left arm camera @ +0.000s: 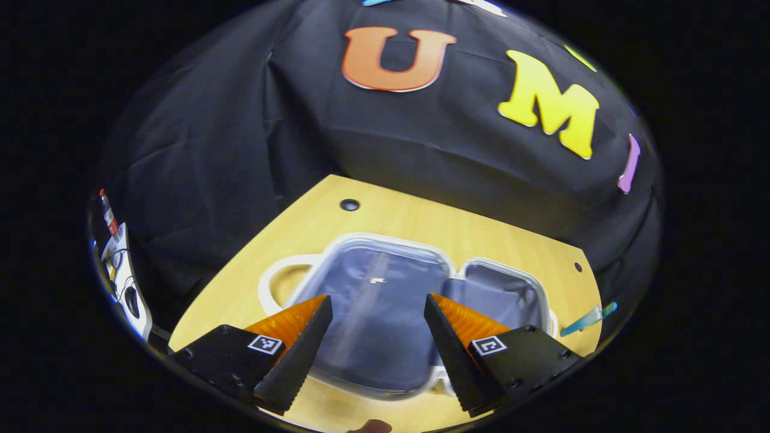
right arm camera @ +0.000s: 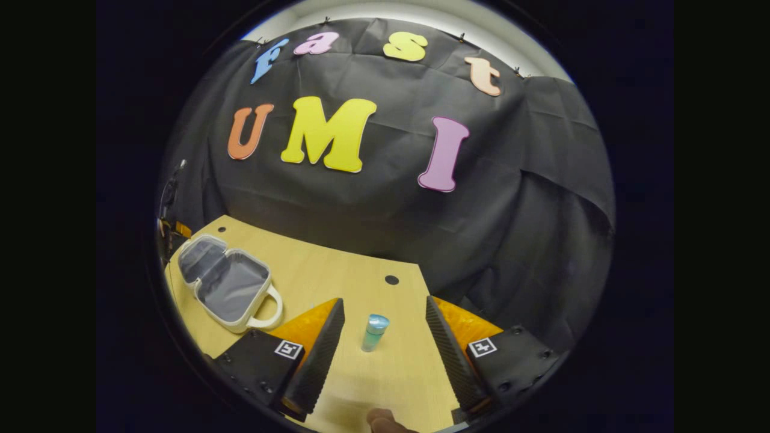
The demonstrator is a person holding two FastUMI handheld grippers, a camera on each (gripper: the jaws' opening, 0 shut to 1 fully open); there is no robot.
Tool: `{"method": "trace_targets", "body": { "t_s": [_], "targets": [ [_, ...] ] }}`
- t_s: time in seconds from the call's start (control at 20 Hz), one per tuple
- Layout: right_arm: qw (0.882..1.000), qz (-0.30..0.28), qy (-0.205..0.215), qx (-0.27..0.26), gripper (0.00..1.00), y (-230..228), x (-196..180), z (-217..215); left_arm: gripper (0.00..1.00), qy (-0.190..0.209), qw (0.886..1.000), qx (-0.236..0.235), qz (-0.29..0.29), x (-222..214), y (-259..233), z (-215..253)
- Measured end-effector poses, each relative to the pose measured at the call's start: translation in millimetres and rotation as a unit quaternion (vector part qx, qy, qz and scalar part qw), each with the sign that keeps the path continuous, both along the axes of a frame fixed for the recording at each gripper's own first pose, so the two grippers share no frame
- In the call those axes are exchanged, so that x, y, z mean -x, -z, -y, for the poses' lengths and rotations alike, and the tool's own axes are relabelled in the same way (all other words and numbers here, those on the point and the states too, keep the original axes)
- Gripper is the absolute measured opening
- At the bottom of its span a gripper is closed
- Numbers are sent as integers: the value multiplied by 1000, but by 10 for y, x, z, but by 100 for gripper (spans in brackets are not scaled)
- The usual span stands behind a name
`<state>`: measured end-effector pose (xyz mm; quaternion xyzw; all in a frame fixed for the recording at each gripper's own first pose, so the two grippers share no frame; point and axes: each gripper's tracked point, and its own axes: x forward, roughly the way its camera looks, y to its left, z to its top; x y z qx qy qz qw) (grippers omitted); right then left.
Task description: First open the suitcase, pack the skin care products into it, and then close the suitcase.
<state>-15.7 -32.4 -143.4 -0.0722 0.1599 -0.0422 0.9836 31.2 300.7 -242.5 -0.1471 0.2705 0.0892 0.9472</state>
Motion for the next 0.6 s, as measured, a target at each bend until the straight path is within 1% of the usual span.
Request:
{"method": "trace_targets", "body": {
  "t_s": [0.05, 0.25, 0.45, 0.6],
  "targets": [
    [1000, -1, -5, -2, 81, 27, -9, 51, 98, 16, 1000, 5, 6, -27, -24, 287],
    [1000, -14, -15, -13, 80, 169, -41, 286, 98, 82, 996, 0, 22, -119, -67, 1418],
    [999, -23, -15, -18, 81, 268, -31, 571, 98, 162, 987, 3, 15, -180, 4, 2455],
    [999, -36, -14, -21, 80, 374, -7, 764, 98, 208, 978, 7, 3, -200, 186, 3062]
  ]
}}
